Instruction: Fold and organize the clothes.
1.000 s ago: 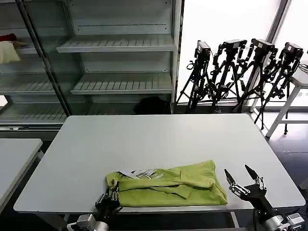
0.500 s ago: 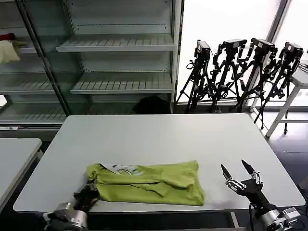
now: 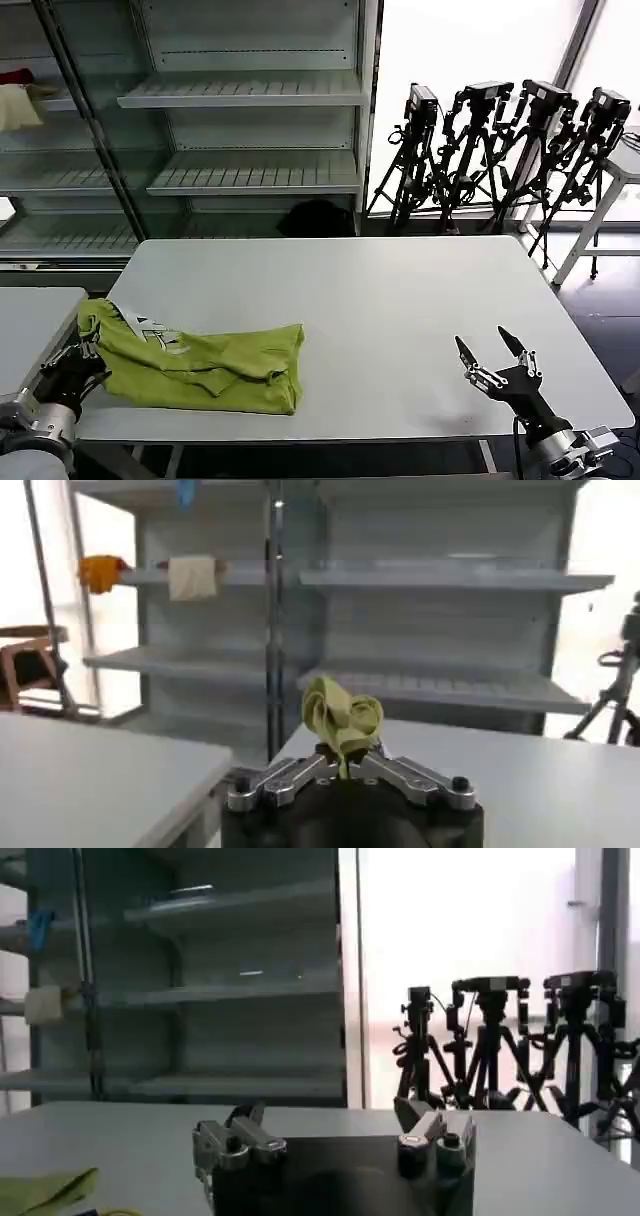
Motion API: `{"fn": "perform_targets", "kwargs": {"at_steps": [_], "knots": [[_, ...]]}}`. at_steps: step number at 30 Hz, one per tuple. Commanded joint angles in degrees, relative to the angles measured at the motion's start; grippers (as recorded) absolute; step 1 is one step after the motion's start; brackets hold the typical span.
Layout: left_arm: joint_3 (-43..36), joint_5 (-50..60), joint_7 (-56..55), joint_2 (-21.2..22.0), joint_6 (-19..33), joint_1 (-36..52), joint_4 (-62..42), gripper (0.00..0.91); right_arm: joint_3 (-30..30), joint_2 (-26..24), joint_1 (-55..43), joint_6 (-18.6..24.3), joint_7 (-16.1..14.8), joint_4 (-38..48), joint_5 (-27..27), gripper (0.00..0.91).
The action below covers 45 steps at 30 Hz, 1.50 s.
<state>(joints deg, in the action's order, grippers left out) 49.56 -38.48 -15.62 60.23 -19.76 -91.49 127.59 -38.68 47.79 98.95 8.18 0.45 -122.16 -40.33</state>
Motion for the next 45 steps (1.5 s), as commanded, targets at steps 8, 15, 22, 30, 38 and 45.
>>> {"fn": "perform_targets", "kwargs": {"at_steps": [8,15,22,30,38,45], "knots": [[-32.6,20.0,9.1,2.1,5.6,5.5,0.5,0.000,0.4,1.2,-0.2,-0.2,0.1,-0.2,1.1,0.907],[-33.3,19.9,9.1,1.7,5.0,8.1,-2.1,0.000,1.0,1.3,-0.9,-0.4,0.1,0.0,1.6,0.907],[-34.5,20.0,9.5,2.4,4.4,10.1,-4.8,0.010,1.0,1.4,-0.8,-0.7,0.2,-0.5,2.0,0.907],[-35.6,21.4,9.1,2.5,2.8,12.3,-8.0,0.020,1.2,1.7,-0.8,-0.6,0.2,-0.8,2.3,0.907],[-36.9,21.6,8.9,2.6,1.5,14.8,-9.8,0.242,1.2,2.1,-0.4,-0.6,0.4,-0.7,3.2,0.907],[-38.0,22.6,8.9,2.6,1.2,14.9,-7.9,0.040,1.4,2.1,-0.7,-0.8,0.4,-0.8,3.5,0.907]]}}
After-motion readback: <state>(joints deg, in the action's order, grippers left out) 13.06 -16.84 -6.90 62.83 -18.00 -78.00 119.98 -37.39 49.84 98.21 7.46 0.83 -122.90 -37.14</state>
